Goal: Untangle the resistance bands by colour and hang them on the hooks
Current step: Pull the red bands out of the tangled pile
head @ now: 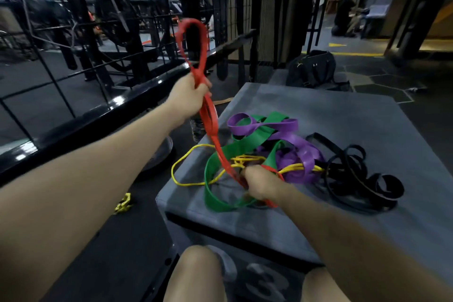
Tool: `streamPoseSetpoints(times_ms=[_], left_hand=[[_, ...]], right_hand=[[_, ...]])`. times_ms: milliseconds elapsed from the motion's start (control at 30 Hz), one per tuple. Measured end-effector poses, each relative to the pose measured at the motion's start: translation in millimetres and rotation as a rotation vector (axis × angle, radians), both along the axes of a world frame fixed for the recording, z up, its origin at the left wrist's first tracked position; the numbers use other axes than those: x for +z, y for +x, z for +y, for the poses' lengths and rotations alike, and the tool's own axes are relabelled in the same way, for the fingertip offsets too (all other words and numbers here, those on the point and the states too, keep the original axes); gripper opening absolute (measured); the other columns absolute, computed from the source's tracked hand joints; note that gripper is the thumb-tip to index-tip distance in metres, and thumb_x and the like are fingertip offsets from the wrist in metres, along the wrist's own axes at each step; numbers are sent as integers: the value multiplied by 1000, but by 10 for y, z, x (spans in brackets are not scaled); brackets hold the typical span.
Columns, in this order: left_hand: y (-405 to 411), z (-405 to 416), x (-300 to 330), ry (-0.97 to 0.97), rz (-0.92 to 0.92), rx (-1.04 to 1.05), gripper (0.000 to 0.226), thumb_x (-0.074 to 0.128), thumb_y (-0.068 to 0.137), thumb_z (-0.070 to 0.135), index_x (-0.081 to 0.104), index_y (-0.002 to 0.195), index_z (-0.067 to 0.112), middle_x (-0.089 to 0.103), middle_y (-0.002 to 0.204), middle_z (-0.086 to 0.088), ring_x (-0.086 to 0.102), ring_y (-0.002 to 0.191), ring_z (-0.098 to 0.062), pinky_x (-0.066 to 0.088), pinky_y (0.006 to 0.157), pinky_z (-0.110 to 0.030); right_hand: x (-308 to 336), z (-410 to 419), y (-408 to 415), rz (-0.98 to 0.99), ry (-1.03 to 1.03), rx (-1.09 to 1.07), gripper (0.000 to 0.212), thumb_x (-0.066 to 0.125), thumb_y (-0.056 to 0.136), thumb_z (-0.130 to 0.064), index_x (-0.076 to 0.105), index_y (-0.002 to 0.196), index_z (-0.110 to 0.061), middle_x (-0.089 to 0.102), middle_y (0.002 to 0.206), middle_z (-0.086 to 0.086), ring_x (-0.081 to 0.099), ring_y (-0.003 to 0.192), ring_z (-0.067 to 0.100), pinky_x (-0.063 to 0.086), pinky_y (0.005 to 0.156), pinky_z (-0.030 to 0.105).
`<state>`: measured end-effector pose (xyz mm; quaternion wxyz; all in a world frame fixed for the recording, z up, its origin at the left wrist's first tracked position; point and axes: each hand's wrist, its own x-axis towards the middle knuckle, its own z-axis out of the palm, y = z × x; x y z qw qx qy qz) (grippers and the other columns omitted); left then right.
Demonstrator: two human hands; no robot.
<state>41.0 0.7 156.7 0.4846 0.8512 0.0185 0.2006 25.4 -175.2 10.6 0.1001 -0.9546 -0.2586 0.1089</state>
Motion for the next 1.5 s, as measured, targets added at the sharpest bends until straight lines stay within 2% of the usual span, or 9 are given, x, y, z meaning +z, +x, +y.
streamPoseSetpoints(times_ms=[200, 400, 600, 767, 900, 1033, 1167, 1267, 1500], left_hand=[[0, 100, -5, 61, 10, 67, 14, 42, 91, 8, 55, 88, 13, 57, 70, 2, 59, 68, -18, 50, 69, -27], [-71, 29, -132, 205, 103, 4, 19, 44, 91, 7, 60, 100, 5, 66, 97, -18, 64, 87, -33, 53, 83, -38], [-63, -336, -182, 127, 167, -56, 19, 43, 93, 10, 60, 100, 5, 65, 96, -20, 62, 84, -32, 51, 80, -37], [-28, -644, -153, 8, 157, -120, 8, 48, 93, 14, 55, 89, 14, 63, 79, -8, 59, 74, -23, 50, 65, -18], [-32, -800, -88, -106, 179, -153, 7, 50, 92, 14, 56, 88, 14, 58, 72, -6, 57, 69, -23, 49, 70, -34], [-92, -932, -21, -215, 187, -194, 22, 52, 88, 1, 55, 76, 19, 57, 69, -6, 58, 75, -27, 52, 83, -44], [-254, -1160, 48, -354, 162, -450, 27, 50, 78, -20, 55, 79, 7, 62, 62, -5, 62, 49, -10, 54, 53, -23], [-294, -1252, 45, -392, 208, -592, 27, 53, 80, -17, 60, 74, 8, 68, 56, 3, 65, 53, -7, 53, 54, -17], [-219, -890, -115, -415, 163, -202, 23, 39, 95, 1, 55, 79, 6, 59, 61, -6, 58, 51, -17, 51, 46, -19]], right_hand=[[20, -127, -55, -84, -161, -15, 34, 51, 86, -5, 57, 119, -5, 60, 121, 22, 58, 113, 36, 49, 93, 43], [459, -480, 13, -182, -213, -64, 40, 63, 84, -30, 57, 116, -7, 60, 119, 13, 57, 110, 32, 47, 88, 36], [1199, -771, 84, -216, 106, -231, 18, 66, 84, -22, 64, 80, -5, 65, 83, 15, 63, 79, 23, 44, 68, 28], [1483, -973, 124, -189, 549, -397, 36, 69, 83, -17, 50, 53, -13, 56, 39, -8, 60, 46, 0, 49, 56, 11], [1699, -1069, 115, -169, 865, -428, 26, 66, 85, -13, 56, 61, -10, 59, 60, 9, 63, 59, 23, 56, 73, 39], [1855, -1106, 56, -140, 1058, -414, 21, 67, 84, -8, 57, 65, -8, 59, 66, 10, 59, 56, 16, 58, 57, 19], [1882, -1039, 15, -90, 1109, -363, 14, 69, 80, -2, 60, 70, -1, 56, 63, 6, 57, 57, 12, 56, 59, 18], [1865, -917, -2, -176, 1022, -317, 8, 71, 77, 1, 67, 78, 8, 54, 57, 1, 48, 53, 4, 50, 59, 22], [1629, -645, 58, -104, 871, -168, 21, 71, 77, -2, 67, 93, 10, 67, 88, 24, 54, 78, 17, 51, 81, 39]])
